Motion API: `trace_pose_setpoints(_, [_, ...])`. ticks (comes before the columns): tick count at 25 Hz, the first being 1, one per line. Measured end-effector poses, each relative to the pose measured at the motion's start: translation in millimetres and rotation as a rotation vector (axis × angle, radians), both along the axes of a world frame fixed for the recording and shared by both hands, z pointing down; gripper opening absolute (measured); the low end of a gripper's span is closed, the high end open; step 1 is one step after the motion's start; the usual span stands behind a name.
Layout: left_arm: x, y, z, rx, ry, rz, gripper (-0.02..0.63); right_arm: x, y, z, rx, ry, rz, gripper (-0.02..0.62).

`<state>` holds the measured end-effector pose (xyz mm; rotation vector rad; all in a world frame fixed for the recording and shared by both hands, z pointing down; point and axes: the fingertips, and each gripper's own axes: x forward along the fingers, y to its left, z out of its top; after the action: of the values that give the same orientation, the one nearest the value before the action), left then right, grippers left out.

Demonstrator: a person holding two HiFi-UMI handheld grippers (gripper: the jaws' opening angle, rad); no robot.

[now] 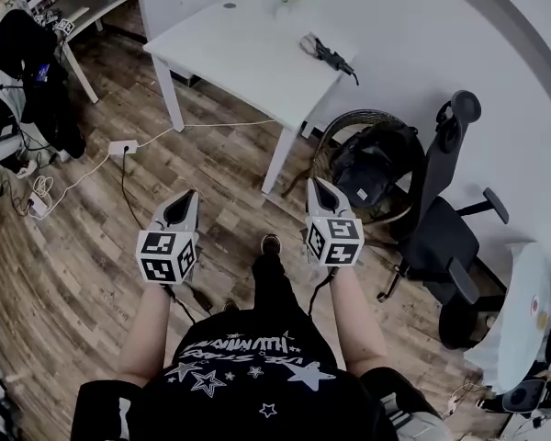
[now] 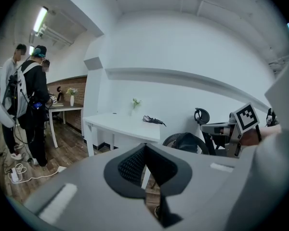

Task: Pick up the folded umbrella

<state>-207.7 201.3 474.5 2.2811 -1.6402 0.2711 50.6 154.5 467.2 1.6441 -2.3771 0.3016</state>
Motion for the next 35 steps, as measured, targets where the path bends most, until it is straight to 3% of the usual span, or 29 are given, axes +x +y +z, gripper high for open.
trace_pose_setpoints(15, [46.5,-174.9,-0.9,-0.005,-0.036,-0.030,0.003,34.3,-196.5,12.9,-0.027,-0.041,-0.058,0.017])
trace_pose_setpoints(25, [79.5,-279.7,-6.1,0.005,-0.047,-0.056,0.003,56.0,-306.4,16.6,-0.042,-0.007,-0.122,0.017])
trace_pose_setpoints(35, [109.4,-339.0,2.1,-0.032,-0.031,-0.069,0.003,93.6,-384.1,40.0,-0.154,0.068,-0.111,0.018])
